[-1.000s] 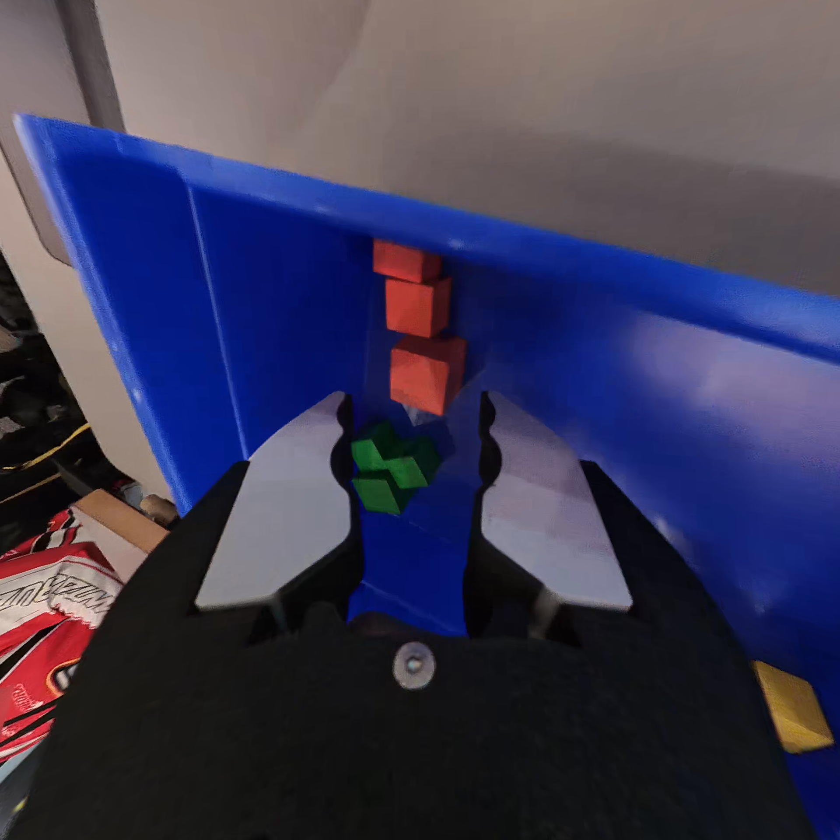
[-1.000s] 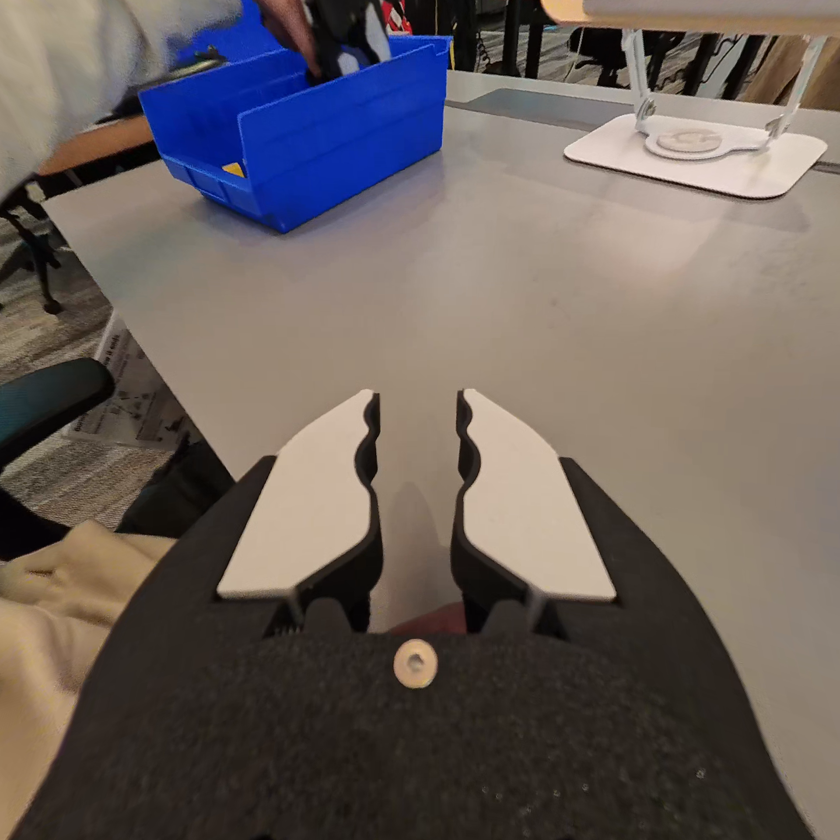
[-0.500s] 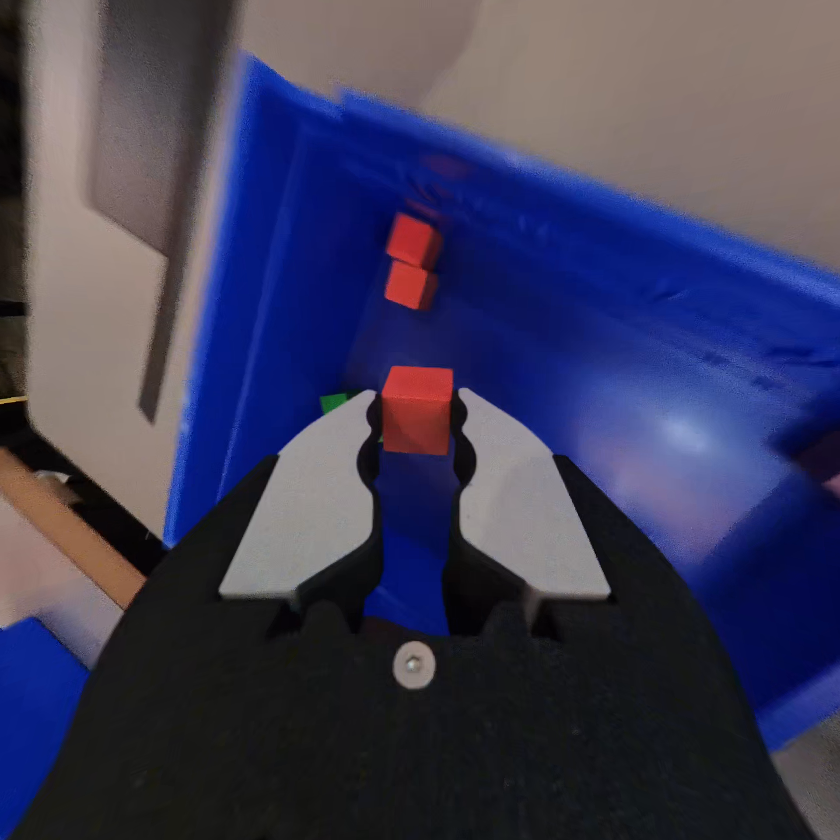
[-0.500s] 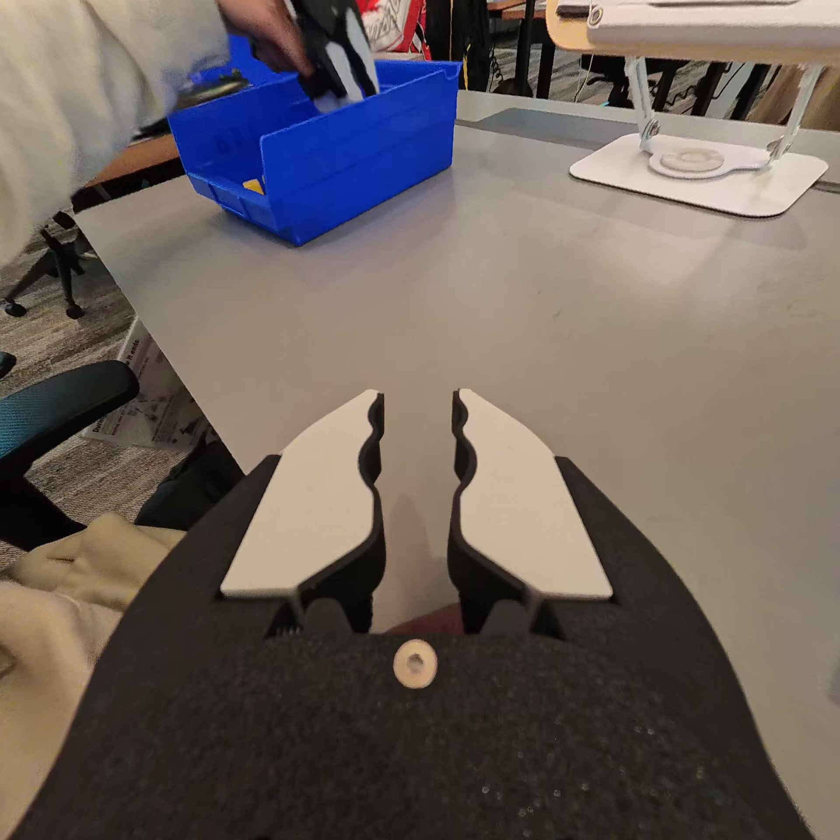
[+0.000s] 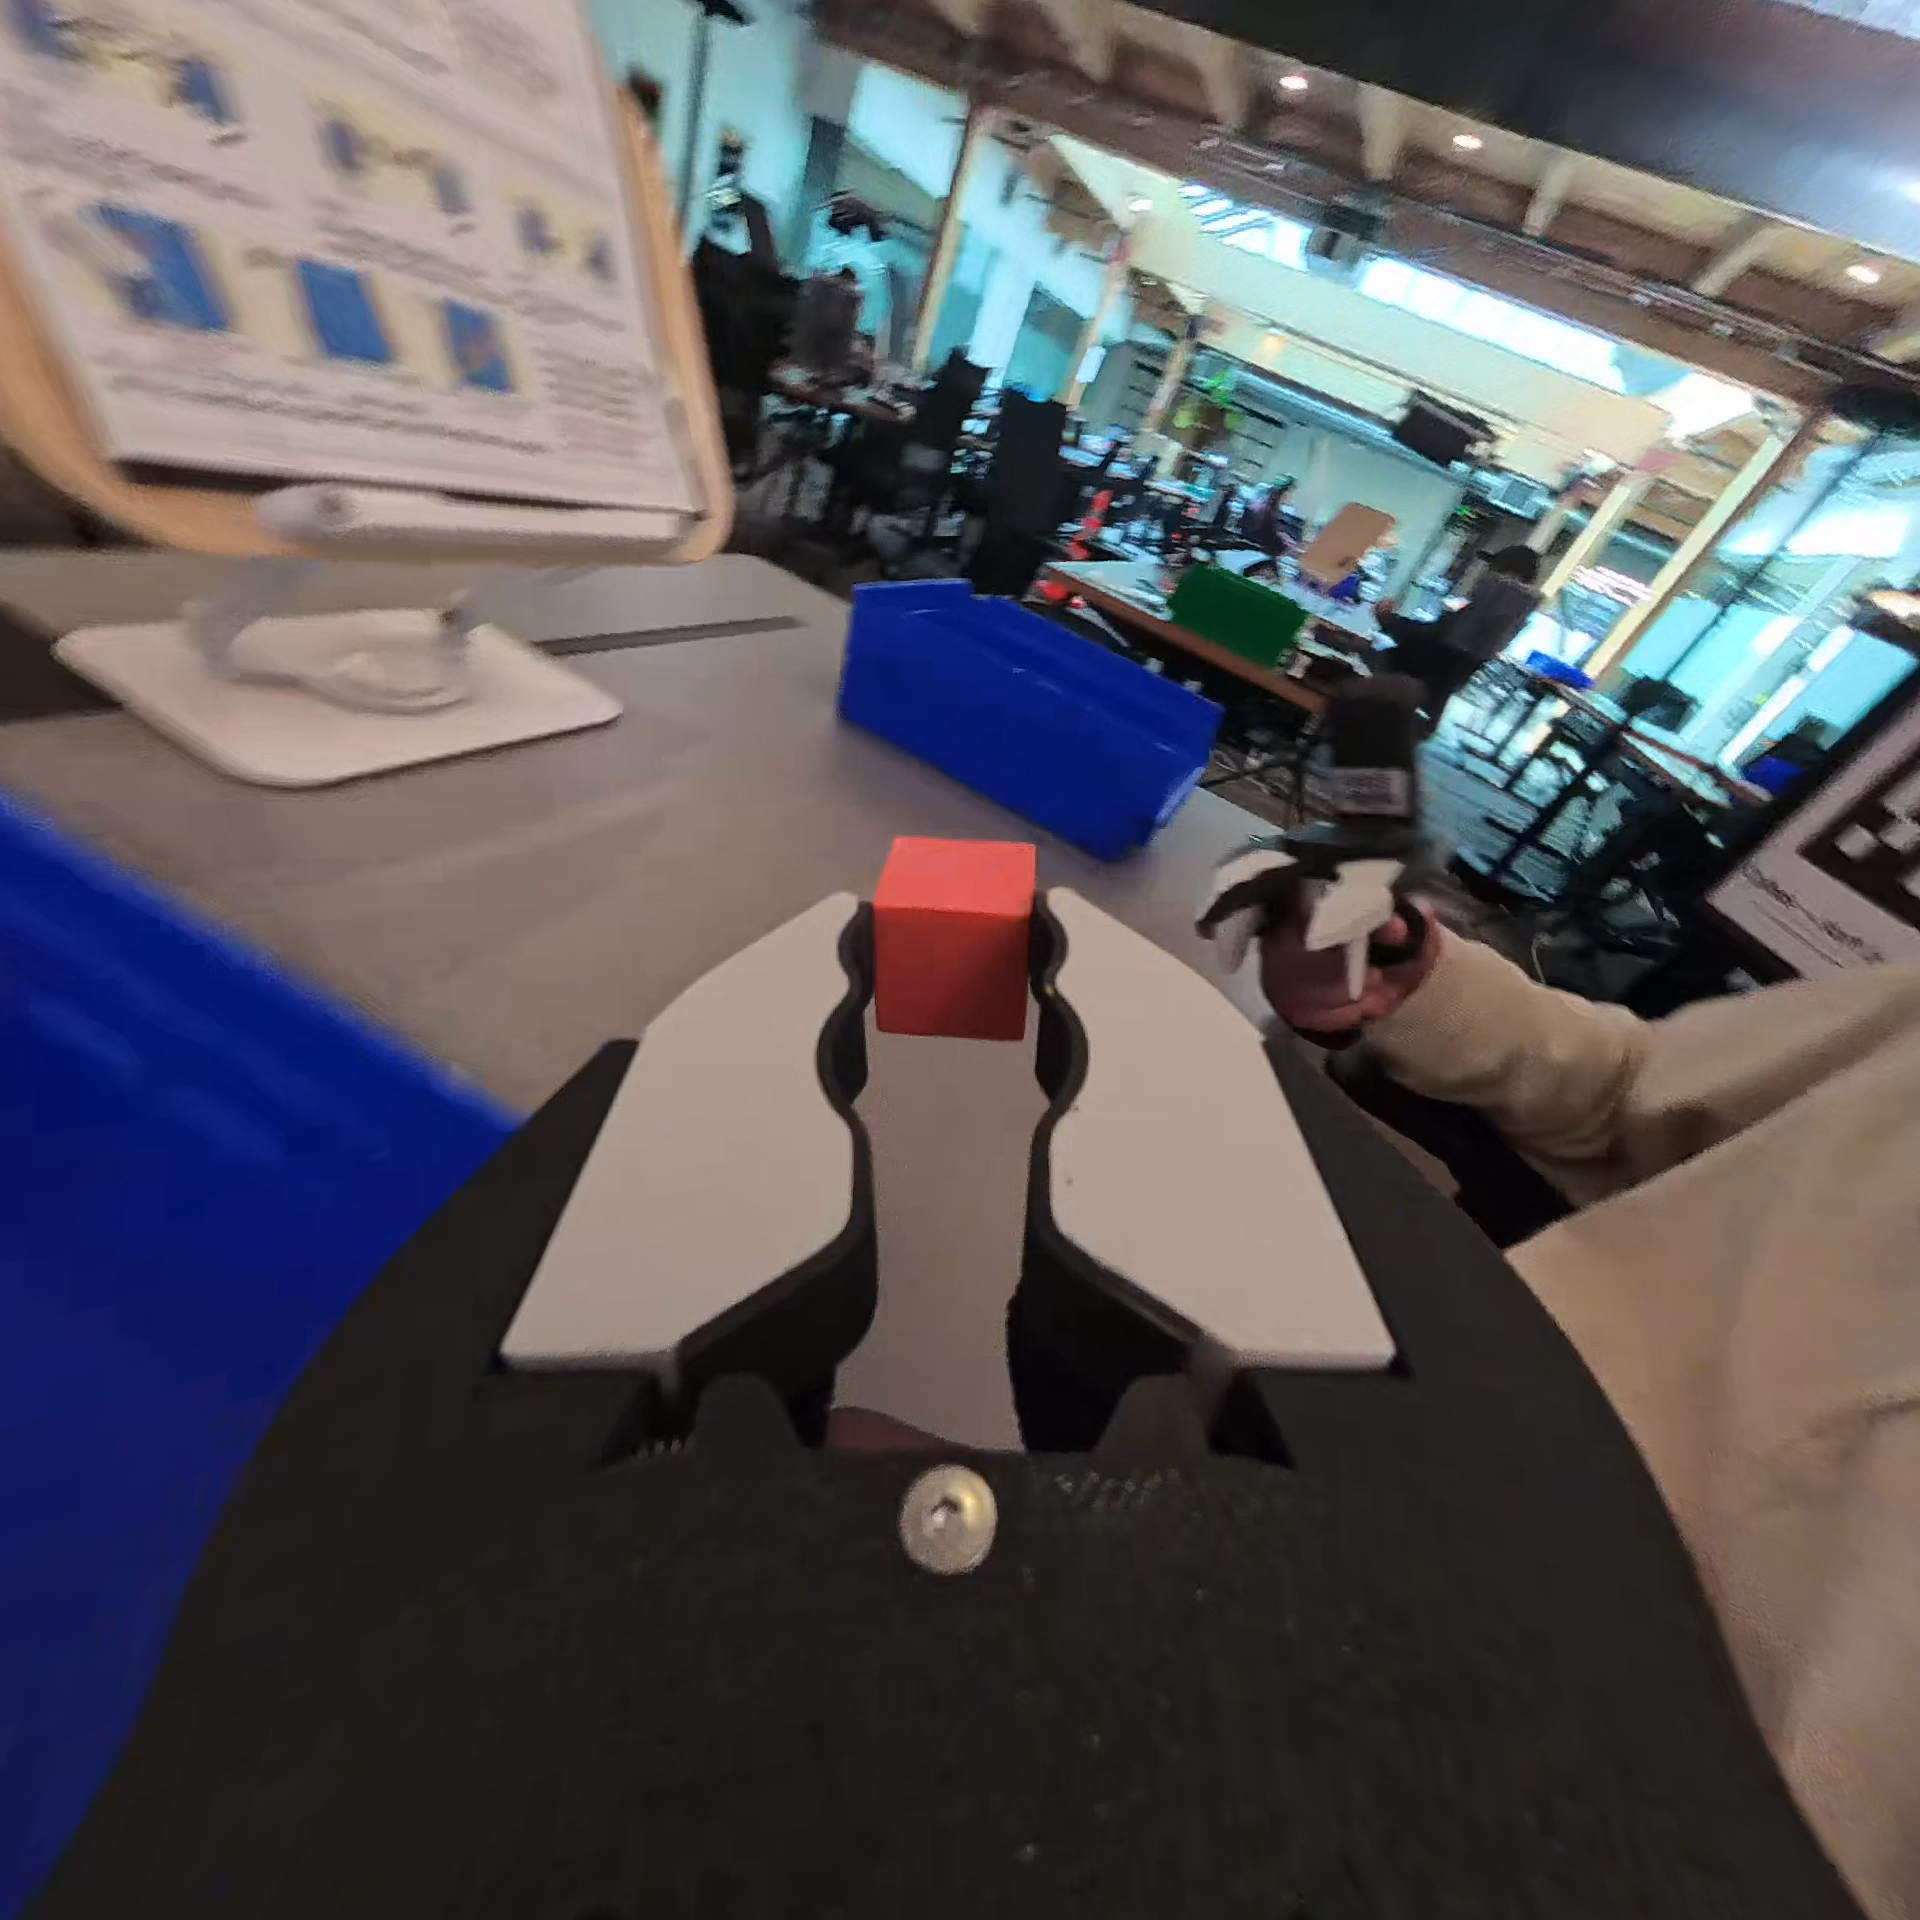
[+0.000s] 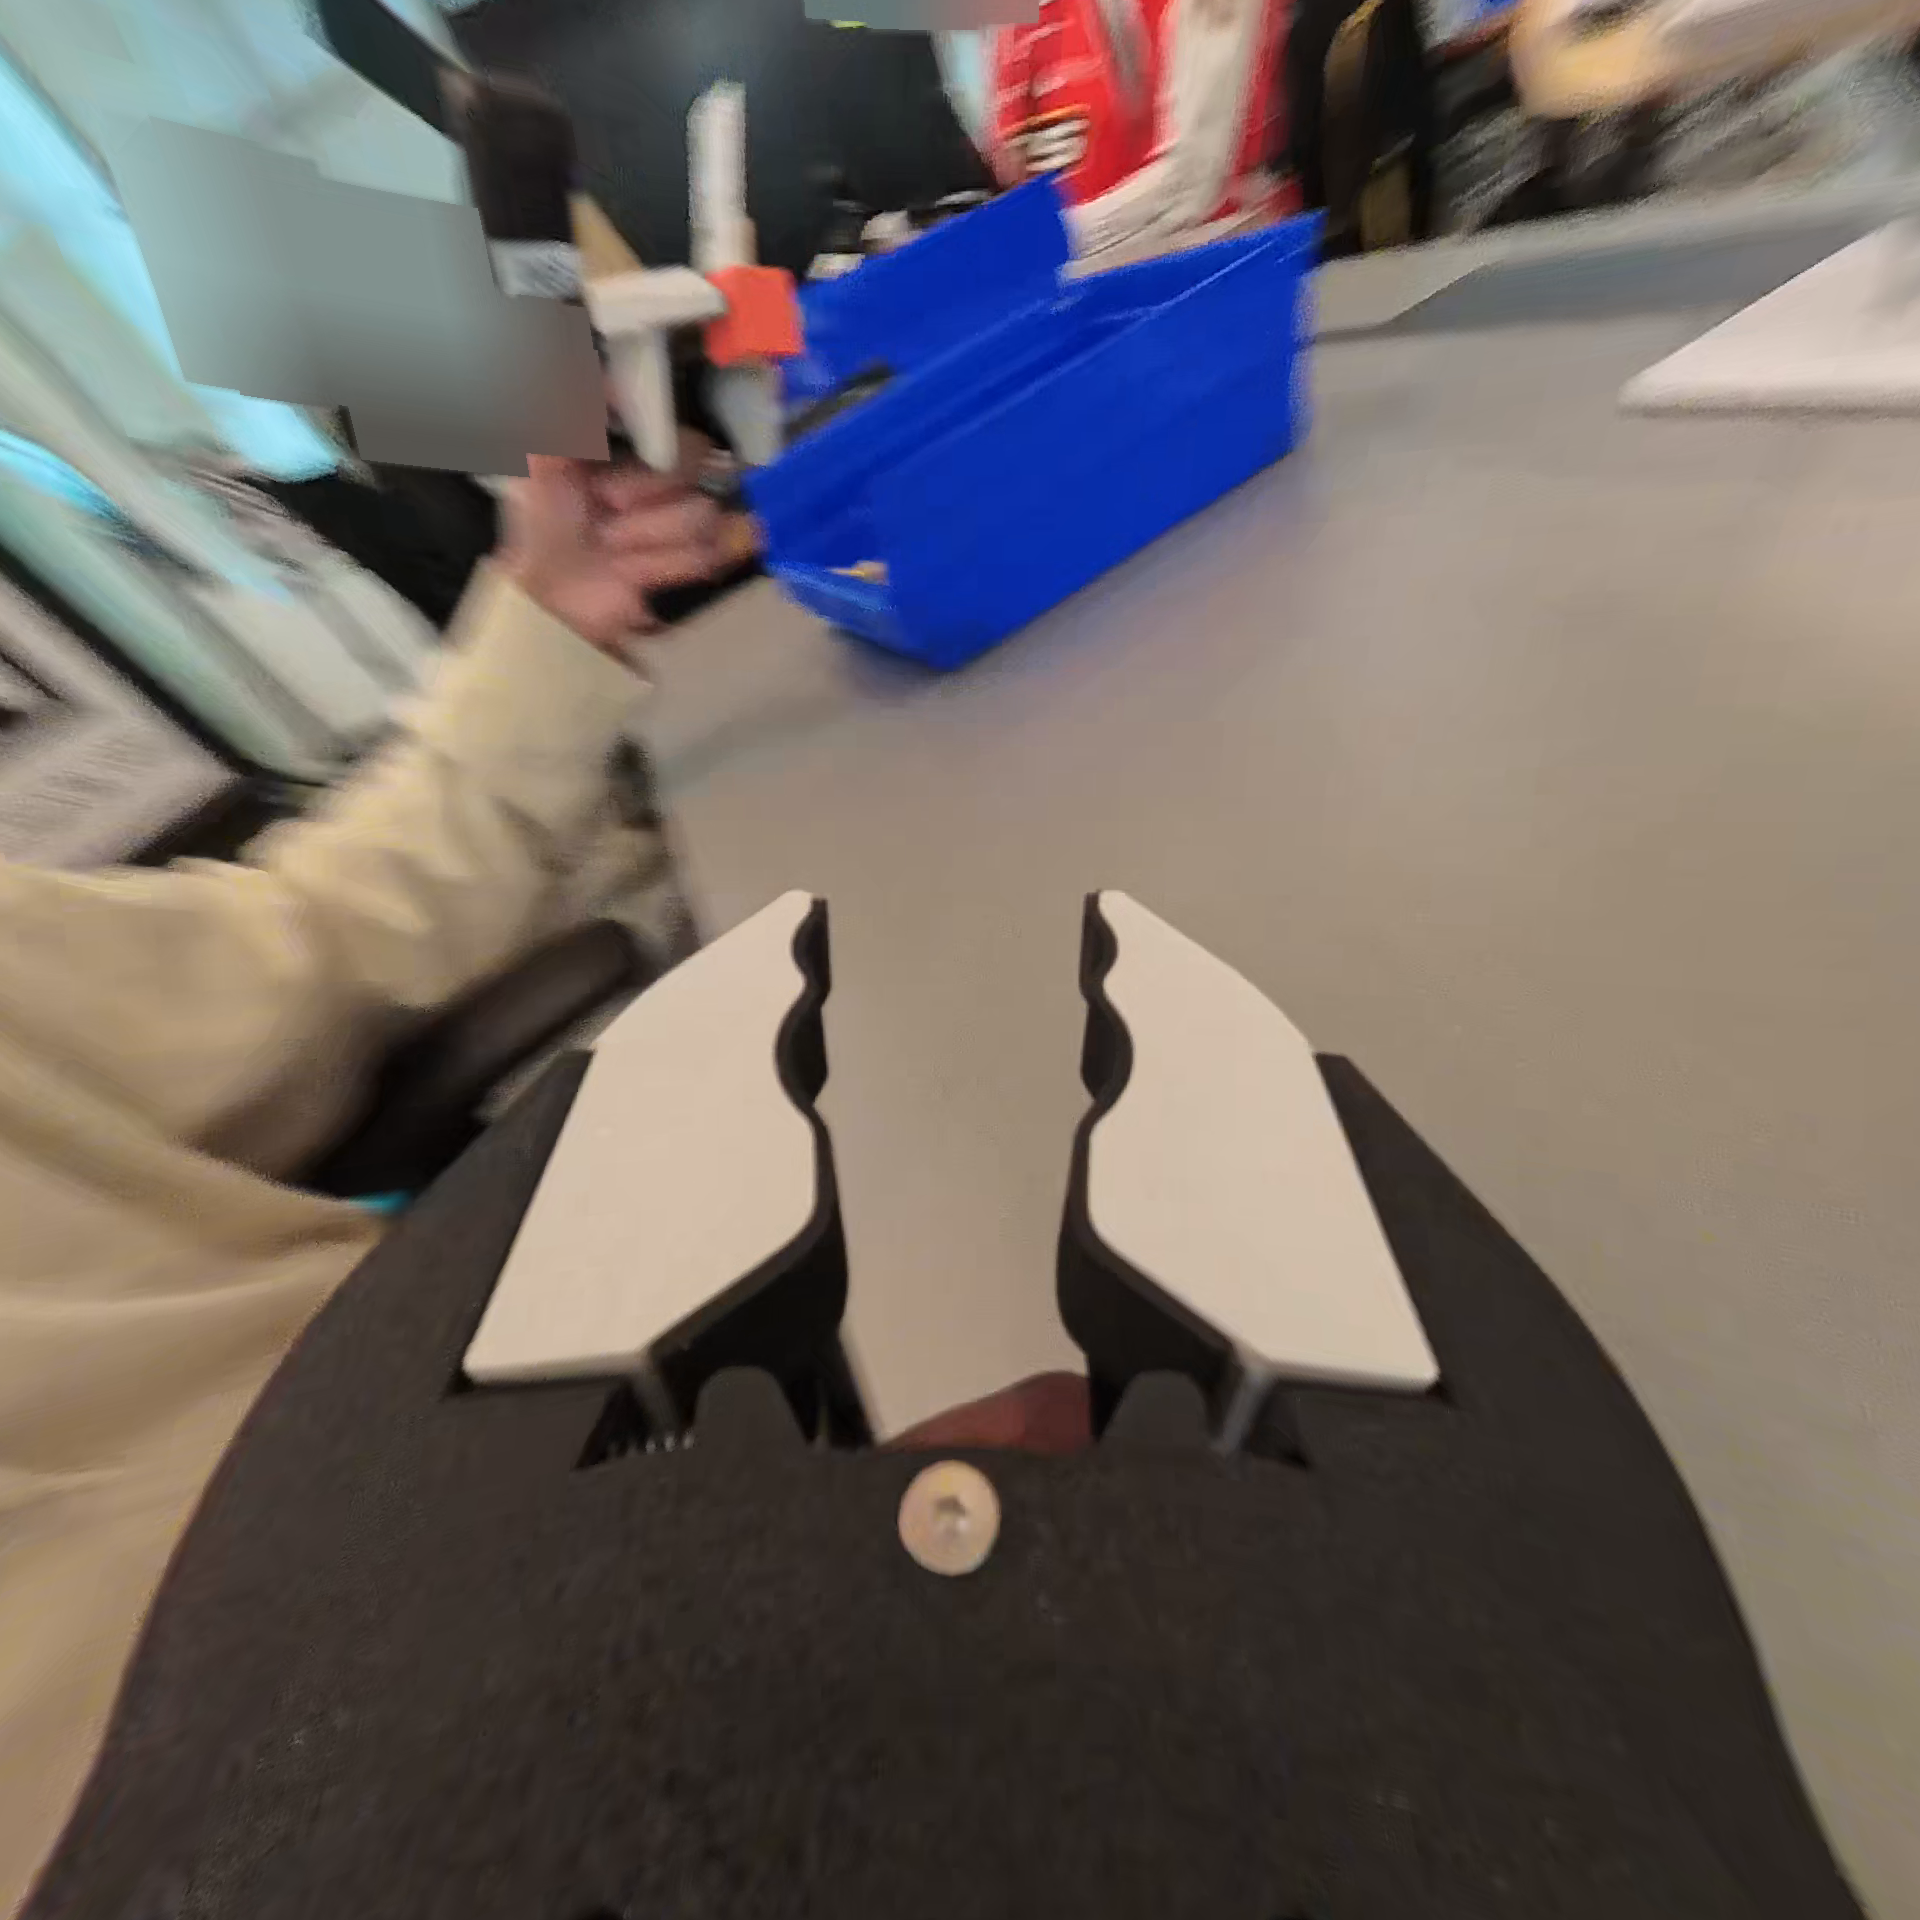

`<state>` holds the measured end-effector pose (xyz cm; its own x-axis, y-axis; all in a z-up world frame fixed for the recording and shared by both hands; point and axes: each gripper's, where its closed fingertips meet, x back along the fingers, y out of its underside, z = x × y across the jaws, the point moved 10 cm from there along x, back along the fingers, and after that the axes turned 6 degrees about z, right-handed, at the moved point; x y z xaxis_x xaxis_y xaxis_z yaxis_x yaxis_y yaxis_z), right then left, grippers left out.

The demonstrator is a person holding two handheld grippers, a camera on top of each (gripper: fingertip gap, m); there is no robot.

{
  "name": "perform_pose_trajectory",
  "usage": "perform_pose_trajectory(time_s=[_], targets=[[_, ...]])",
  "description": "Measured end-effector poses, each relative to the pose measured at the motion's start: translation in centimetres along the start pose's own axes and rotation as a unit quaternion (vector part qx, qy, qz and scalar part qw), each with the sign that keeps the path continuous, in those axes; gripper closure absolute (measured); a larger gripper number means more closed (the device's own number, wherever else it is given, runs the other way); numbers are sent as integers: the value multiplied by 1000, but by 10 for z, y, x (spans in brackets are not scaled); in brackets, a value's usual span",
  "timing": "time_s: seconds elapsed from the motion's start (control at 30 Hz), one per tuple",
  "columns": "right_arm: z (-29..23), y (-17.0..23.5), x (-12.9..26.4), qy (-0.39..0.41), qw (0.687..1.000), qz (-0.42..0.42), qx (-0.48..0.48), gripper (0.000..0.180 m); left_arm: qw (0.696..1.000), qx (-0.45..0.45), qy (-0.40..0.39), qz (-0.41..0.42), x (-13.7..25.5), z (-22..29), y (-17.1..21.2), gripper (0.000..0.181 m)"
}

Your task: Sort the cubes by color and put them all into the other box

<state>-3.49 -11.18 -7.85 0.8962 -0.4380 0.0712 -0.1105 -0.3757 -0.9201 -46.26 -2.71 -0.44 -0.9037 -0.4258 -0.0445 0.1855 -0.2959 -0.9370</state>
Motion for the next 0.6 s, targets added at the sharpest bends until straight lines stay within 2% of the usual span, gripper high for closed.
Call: perform_pose_trajectory(time_s=[0.07, 0.13, 0.27, 0.4, 0.43, 0.5, 0.57, 0.6], targets=[[0, -9, -21, -96, 988, -3, -125, 131, 997, -53, 51, -10, -23, 30, 7, 153], [1, -18, -42, -168, 957, 5, -236, 130, 987, -126, 83, -49, -53, 60, 19, 153], [4, -29, -81, -204, 915, 1, -349, 124, 951, -258, 109, -127, -105, 101, 44, 153], [8, -24, -98, -218, 890, -19, -399, 120, 933, -303, 115, -154, -136, 110, 50, 153], [8, -23, -99, -233, 882, -17, -409, 125, 932, -306, 116, -157, -142, 109, 52, 153], [12, -21, -97, -255, 870, -7, -422, 150, 927, -318, 110, -167, -151, 105, 58, 152], [20, -20, -91, -227, 887, 7, -401, 151, 926, -321, 94, -176, -156, 101, 66, 151], [24, -20, -86, -223, 892, 18, -393, 151, 929, -314, 83, -175, -155, 100, 68, 141]])
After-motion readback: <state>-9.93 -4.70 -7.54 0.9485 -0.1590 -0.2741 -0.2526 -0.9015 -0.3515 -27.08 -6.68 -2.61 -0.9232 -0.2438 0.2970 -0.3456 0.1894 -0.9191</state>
